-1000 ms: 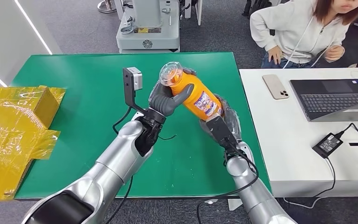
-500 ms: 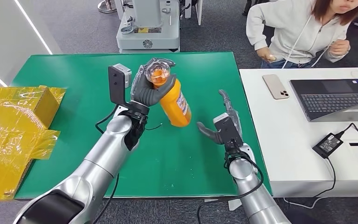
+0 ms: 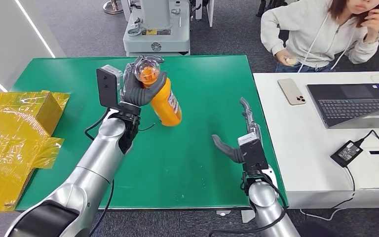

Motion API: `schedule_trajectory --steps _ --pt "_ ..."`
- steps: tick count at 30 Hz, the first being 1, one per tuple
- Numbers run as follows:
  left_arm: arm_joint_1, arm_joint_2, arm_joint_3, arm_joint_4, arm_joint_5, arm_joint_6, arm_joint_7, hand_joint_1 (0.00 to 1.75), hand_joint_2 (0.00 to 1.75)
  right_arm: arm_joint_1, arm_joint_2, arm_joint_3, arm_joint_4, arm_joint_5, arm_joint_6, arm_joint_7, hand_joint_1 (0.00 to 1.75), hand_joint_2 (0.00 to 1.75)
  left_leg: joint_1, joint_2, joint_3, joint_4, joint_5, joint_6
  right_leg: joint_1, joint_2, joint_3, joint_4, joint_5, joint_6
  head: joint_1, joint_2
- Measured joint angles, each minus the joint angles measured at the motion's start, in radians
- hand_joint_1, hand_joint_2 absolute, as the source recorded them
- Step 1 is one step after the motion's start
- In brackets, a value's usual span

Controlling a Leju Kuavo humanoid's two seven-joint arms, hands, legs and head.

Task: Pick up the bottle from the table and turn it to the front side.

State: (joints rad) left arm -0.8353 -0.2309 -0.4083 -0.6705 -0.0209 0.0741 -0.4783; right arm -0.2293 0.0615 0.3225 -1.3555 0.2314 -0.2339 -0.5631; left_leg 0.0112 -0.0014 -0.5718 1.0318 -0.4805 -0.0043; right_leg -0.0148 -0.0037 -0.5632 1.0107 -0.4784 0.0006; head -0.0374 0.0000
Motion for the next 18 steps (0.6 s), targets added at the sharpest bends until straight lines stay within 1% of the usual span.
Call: schedule_trajectory --steps 5,9,11,18 --pt "-0.013 0.025 -0.002 -0.005 -0.275 0.267 0.028 1.75 1.75 0.049 -0.014 0.004 -0.053 0.001 -0.014 -0.001 0.00 1.75 0.000 0.000 0.000 0.000 0.000 0.000 0.000 0.000 0.000 0.000 0.000 0.000 0.000 0.000" --pt "-0.028 0.053 -0.005 -0.004 -0.466 0.408 0.075 1.75 1.75 0.073 -0.020 0.010 -0.088 0.000 -0.021 -0.001 0.00 1.75 0.000 0.000 0.000 0.000 0.000 0.000 0.000 0.001 -0.001 0.001 0.000 0.000 0.000 0.000" --pt "-0.033 0.066 -0.005 -0.004 -0.560 0.449 0.096 1.75 1.75 0.087 -0.022 0.011 -0.106 0.000 -0.029 -0.001 0.00 1.75 0.000 0.000 0.000 0.000 0.000 0.000 0.000 0.000 -0.001 0.001 0.000 0.000 0.000 0.000" --pt "-0.039 0.094 -0.007 -0.004 -0.842 0.512 0.181 1.75 1.75 0.147 -0.034 0.011 -0.151 -0.004 -0.061 -0.007 0.00 1.75 0.000 0.001 0.000 0.000 0.000 0.000 0.000 0.001 -0.001 0.001 0.000 0.000 0.000 0.000"
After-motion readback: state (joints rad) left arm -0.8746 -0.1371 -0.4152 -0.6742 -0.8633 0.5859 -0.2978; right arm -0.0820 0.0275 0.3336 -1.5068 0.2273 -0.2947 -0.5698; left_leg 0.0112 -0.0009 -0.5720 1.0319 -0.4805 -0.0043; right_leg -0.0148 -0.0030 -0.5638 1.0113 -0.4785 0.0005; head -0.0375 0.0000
